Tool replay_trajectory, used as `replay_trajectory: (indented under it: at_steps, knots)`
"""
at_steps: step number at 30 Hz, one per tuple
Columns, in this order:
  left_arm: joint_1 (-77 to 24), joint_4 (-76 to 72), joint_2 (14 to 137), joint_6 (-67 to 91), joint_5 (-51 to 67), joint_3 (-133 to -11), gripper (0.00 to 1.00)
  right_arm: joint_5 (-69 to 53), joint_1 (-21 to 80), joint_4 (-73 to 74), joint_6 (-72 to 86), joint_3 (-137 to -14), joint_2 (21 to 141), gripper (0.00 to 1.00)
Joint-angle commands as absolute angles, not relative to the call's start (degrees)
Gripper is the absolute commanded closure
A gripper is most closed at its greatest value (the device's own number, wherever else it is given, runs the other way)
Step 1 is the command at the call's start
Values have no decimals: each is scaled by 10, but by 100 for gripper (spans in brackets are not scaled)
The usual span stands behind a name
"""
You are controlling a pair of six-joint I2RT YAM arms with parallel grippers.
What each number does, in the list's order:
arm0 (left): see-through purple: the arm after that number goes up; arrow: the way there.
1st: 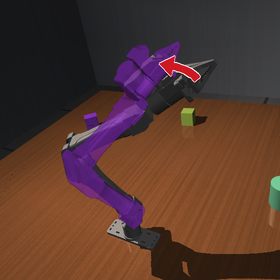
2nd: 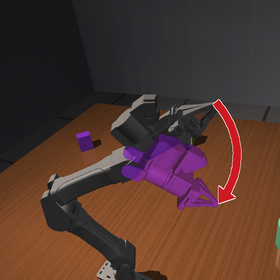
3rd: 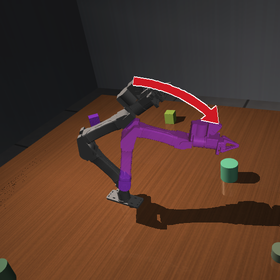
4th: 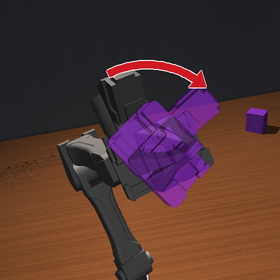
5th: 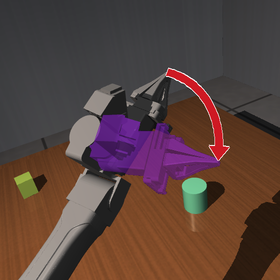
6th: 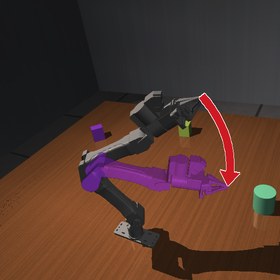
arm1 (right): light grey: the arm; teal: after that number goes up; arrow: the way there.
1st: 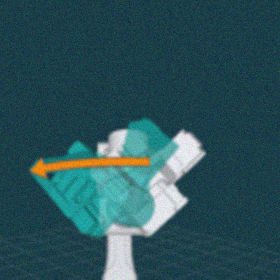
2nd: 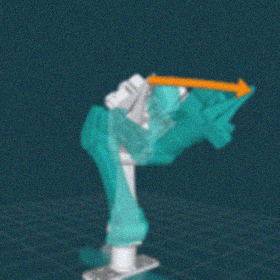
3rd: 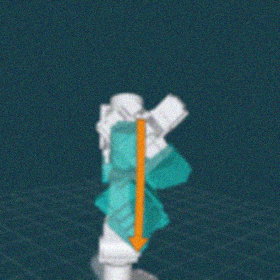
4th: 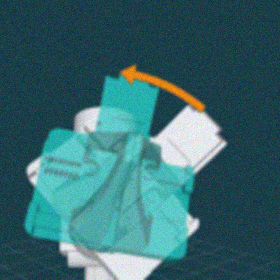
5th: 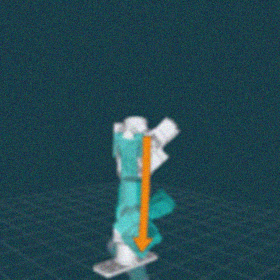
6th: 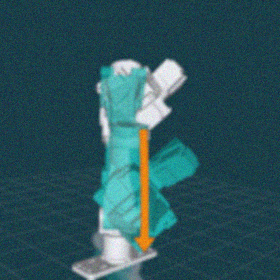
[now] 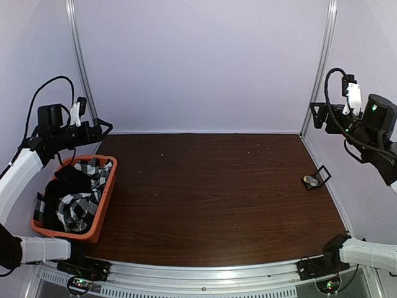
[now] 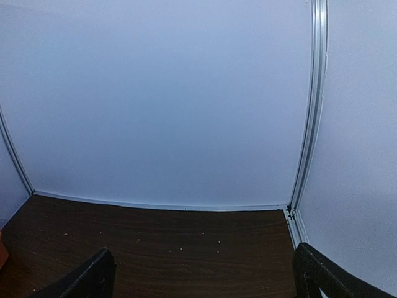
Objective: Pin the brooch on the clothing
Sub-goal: Pick up the crumpled clothing from the bin.
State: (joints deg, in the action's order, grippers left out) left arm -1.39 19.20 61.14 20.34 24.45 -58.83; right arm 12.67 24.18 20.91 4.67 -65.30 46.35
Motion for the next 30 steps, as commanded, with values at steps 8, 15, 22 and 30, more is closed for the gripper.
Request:
replay_trajectory:
  at_steps: [8, 15, 22, 30]
  knots:
    - [-11, 254, 599, 328, 138, -573, 2, 203, 252, 342, 61, -659, 449, 0]
    - [-11, 380, 567, 387, -47, -607, 2, 211, 253, 372, 74, -660, 467, 0]
    - [-8, 474, 616, 455, -99, -591, 2, 190, 254, 365, 89, -631, 474, 0]
    - [-5, 473, 652, 494, -100, -547, 4, 157, 253, 355, 102, -621, 489, 0]
